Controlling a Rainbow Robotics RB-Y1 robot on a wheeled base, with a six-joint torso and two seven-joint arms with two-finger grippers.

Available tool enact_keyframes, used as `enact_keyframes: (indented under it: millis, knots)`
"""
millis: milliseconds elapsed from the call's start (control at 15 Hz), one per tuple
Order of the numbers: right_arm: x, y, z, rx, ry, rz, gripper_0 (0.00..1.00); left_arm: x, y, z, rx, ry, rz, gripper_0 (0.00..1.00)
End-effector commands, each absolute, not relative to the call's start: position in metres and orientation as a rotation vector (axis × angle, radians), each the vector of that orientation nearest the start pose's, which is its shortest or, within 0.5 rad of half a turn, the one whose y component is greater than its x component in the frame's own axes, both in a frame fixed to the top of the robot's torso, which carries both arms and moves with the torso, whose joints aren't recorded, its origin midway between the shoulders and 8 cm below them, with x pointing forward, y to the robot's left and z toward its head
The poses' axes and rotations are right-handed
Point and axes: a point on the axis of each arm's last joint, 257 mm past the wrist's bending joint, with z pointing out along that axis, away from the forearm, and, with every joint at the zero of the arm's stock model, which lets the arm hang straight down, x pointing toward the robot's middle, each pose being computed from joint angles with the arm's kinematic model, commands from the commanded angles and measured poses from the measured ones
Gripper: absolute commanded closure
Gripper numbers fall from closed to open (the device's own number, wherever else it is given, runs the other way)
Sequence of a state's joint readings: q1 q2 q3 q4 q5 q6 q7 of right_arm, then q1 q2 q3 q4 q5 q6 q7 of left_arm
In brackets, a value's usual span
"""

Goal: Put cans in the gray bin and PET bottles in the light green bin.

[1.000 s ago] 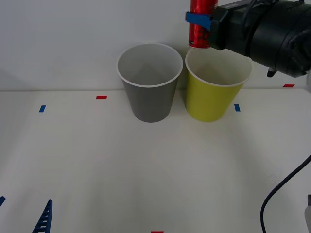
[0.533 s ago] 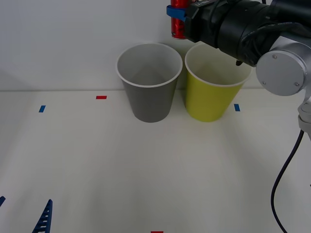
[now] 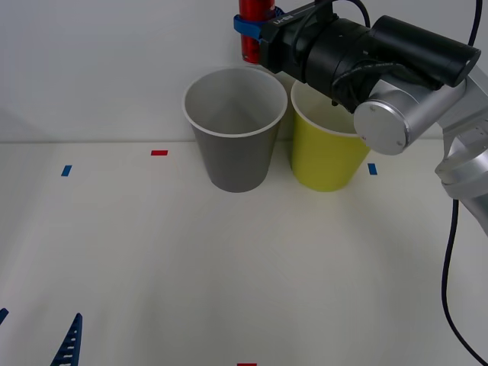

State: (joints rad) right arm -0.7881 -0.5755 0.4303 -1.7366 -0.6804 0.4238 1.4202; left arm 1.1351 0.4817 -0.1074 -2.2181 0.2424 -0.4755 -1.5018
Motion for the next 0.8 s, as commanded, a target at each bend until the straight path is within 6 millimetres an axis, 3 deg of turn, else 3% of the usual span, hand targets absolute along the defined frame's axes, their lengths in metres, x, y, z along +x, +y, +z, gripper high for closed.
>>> enact_keyframes:
  millis: [67,800]
  knots:
    - [0.586,-0.002,0.077,-0.589,1.360,0.502,1.00,0.228,0.302,-0.209,0.054,1.620,-0.013,0.00]
    - [0.590,0.000,0.061,-0.638,1.380,0.444,1.00,0.228,0.302,-0.209,0.054,1.620,-0.013,0.00]
